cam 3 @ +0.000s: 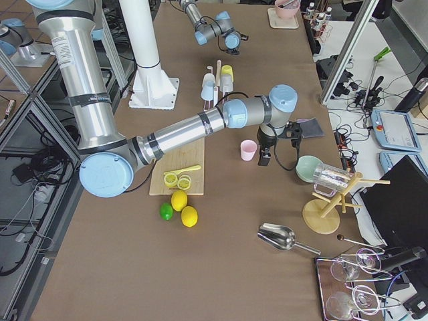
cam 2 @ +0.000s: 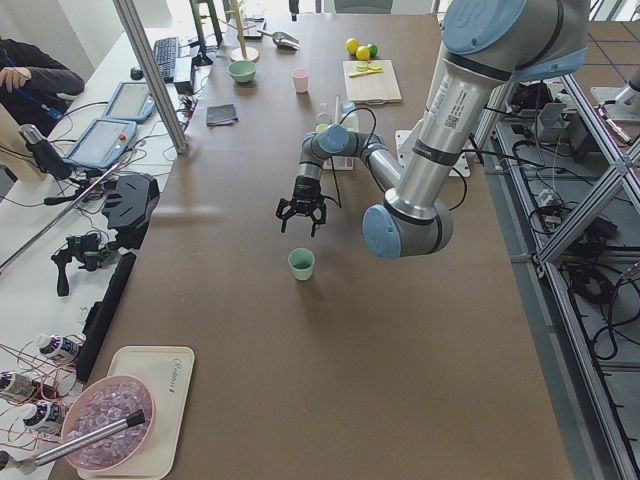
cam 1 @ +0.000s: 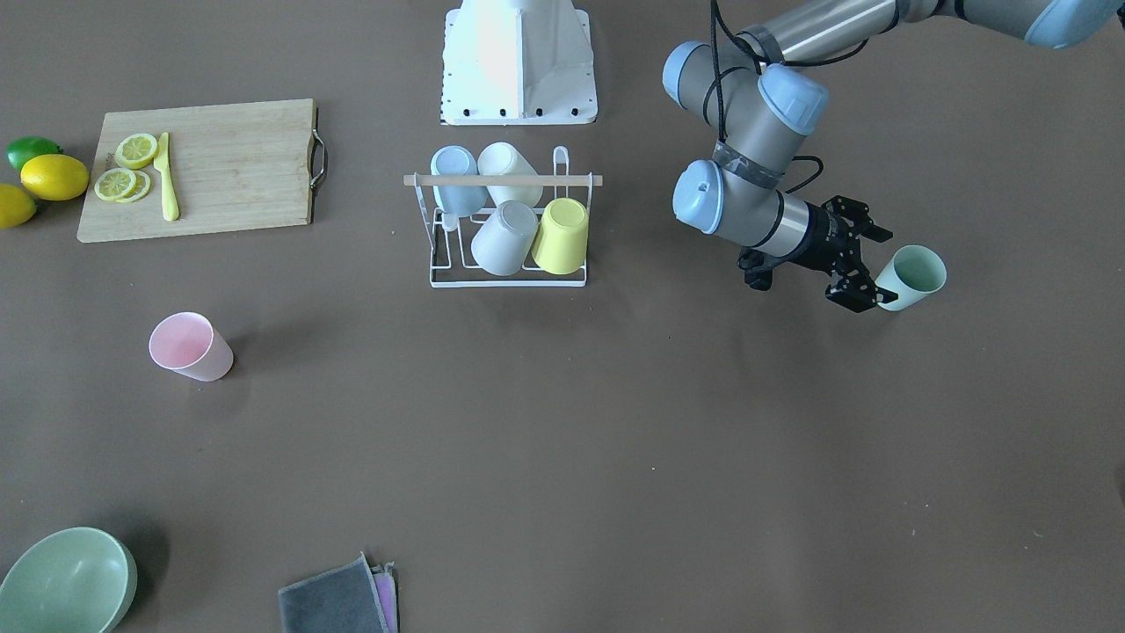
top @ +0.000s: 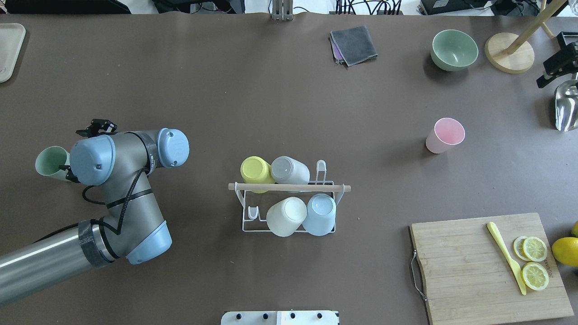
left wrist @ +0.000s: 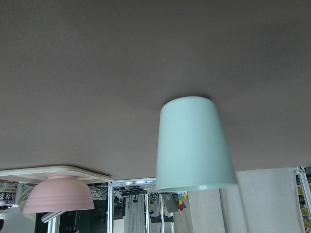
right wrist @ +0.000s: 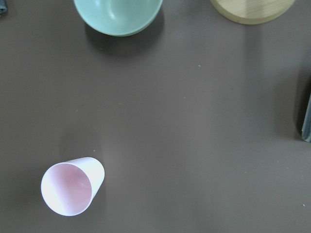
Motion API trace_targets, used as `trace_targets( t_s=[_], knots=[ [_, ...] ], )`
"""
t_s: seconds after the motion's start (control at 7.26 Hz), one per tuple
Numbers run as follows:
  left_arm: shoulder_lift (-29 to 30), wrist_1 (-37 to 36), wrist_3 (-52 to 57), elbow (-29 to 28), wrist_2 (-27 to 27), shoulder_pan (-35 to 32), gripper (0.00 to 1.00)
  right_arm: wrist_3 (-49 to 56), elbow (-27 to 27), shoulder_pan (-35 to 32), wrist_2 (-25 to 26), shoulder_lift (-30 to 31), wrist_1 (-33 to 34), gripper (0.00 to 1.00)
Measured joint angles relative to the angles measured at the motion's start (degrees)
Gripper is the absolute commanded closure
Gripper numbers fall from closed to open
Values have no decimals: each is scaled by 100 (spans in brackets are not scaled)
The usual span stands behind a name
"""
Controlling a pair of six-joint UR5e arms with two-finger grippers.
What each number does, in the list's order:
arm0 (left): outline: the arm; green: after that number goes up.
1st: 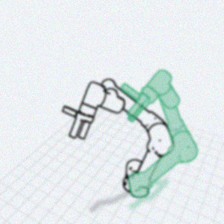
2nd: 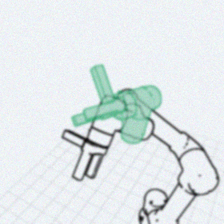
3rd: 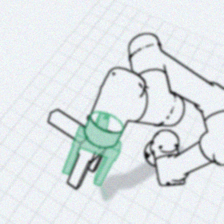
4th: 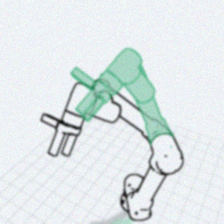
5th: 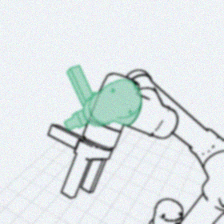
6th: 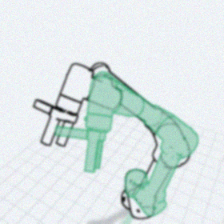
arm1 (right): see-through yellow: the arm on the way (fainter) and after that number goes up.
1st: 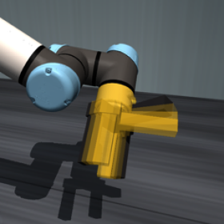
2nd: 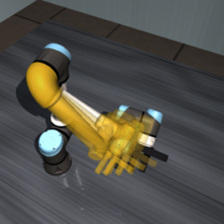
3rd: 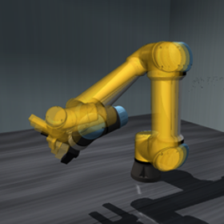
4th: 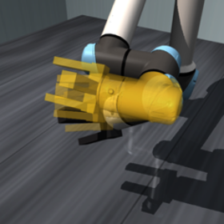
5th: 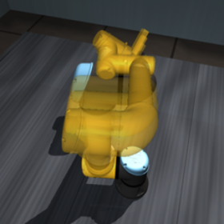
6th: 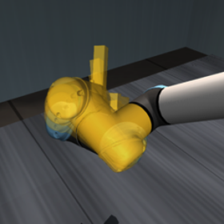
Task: Place cup on cup holder
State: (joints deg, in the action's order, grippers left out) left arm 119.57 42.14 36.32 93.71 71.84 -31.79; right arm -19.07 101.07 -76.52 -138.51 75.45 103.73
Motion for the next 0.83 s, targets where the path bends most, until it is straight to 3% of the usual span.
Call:
trace_targets(
  t_s=[0.55,0.83],
  knots=[
    [-139,307,-346,-146,3,147,1,-365,-176,1096,527,-866,498,1],
    [-235,503,-418,-215,11,178,1,-311,-621,1428,882,-1372,640,1]
  ],
)
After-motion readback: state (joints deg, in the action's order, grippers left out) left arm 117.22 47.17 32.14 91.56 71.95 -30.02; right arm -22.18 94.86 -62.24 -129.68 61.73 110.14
